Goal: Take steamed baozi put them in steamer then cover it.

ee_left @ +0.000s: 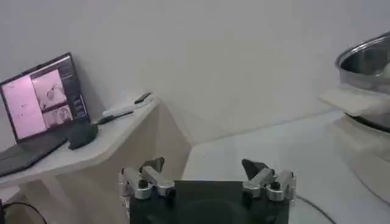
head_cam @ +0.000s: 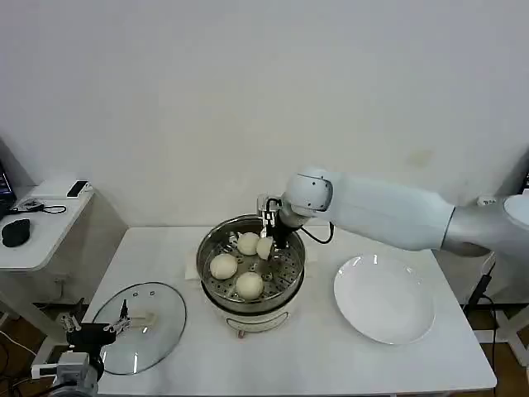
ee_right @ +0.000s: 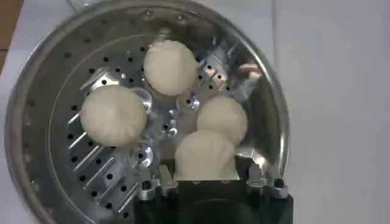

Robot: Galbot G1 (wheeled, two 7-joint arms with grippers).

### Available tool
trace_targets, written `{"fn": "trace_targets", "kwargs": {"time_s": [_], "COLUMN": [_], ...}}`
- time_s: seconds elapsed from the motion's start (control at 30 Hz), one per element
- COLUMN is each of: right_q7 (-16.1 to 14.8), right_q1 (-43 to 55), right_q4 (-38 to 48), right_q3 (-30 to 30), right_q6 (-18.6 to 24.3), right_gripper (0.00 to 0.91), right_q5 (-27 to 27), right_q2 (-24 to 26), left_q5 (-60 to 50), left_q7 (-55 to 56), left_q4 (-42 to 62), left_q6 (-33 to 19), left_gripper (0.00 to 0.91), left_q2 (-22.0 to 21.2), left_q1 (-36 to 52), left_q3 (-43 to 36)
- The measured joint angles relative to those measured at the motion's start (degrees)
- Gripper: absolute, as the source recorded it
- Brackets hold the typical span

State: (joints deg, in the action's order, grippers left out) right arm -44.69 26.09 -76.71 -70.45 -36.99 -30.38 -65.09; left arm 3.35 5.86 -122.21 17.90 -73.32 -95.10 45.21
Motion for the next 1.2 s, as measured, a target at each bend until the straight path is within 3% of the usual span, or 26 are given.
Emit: {"fn": "trace_targets", "kwargs": {"time_s": [0.27, 0.3, 0.87, 1.07, 1.2], "right_q7": [0.36, 0.46, 2.69, 7.63, 14.85], "right_q1": [-1.08, -1.22, -2.12, -4.02, -8.11], "right_q4": [0.34, 0.38, -1.91, -5.77, -9.58], "right_q3": [-0.44, -0.44, 1.87, 5.12, 9.89], "right_q6": [-1.44, -1.52, -0.79, 0.07, 1.69], "right_gripper": [0.675, 0.907, 0.907, 0.907, 0.907], "right_q5": [0.68, 0.74, 0.84, -0.04, -1.16], "right_q2": [-0.35, -0.38, 1.72, 5.75, 9.52], "left_q5": [0.01, 0.01, 0.06, -0.03, -0.3], "left_q7": [-0.01, -0.01, -0.07, -0.12, -0.19], "left_q4": [0.43, 0.49, 0.61, 0.36, 0.5], "left_q6": [-0.01, -0.03, -0.08, -0.17, -0.61], "left_gripper": [0.907, 0.907, 0.907, 0.907, 0.907], "left_q2": [0.25, 0.26, 0.1, -0.16, -0.48], "left_q1": [0.23, 0.23, 0.33, 0.54, 0.74], "left_q3": [-0.12, -0.12, -0.18, -0.43, -0.68]}}
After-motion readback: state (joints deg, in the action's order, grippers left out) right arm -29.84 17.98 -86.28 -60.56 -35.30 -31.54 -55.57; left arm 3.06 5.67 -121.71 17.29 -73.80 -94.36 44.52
